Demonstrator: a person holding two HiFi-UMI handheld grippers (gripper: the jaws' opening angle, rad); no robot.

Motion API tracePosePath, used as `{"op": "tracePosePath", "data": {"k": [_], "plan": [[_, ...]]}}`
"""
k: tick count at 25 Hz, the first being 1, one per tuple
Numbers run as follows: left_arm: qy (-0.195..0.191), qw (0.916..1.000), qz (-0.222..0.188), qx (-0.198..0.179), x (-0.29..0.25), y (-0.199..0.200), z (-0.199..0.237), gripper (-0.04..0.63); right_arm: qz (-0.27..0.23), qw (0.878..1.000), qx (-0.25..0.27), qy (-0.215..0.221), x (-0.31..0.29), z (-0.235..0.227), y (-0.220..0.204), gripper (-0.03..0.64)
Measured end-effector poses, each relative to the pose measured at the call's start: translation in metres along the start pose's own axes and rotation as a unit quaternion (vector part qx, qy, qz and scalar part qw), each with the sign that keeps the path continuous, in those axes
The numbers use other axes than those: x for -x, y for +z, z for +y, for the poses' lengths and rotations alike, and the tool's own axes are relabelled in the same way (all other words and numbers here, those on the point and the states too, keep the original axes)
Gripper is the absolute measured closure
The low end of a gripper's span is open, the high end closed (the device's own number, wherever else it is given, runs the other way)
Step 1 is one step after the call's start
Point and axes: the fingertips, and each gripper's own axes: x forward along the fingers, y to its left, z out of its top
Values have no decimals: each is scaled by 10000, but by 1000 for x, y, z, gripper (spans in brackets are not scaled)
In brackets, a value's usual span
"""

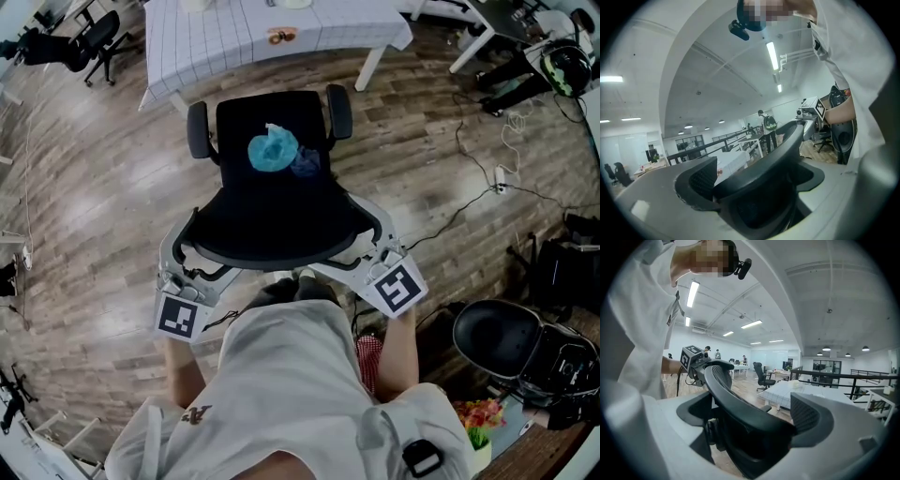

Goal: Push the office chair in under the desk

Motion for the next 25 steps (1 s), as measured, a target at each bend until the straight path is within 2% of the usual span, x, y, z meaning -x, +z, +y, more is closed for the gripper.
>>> {"op": "tracePosePath", "data": {"k": [4, 8, 13, 25], "plan": [[12, 10000, -29, 60, -1, 0, 2, 129, -19, 9999, -100, -37, -2, -2, 1, 94], [-20, 9998, -168, -78, -6, 6, 4, 129, -15, 10000, -58, -20, -2, -6, 1, 89], [37, 9997, -231, -53, -11, 7, 7, 127, -29, 10000, -84, -24, -5, -11, 1, 84], [162, 9998, -117, 36, -17, 7, 11, 126, 66, 9999, -90, 40, -8, -19, 2, 80]]}}
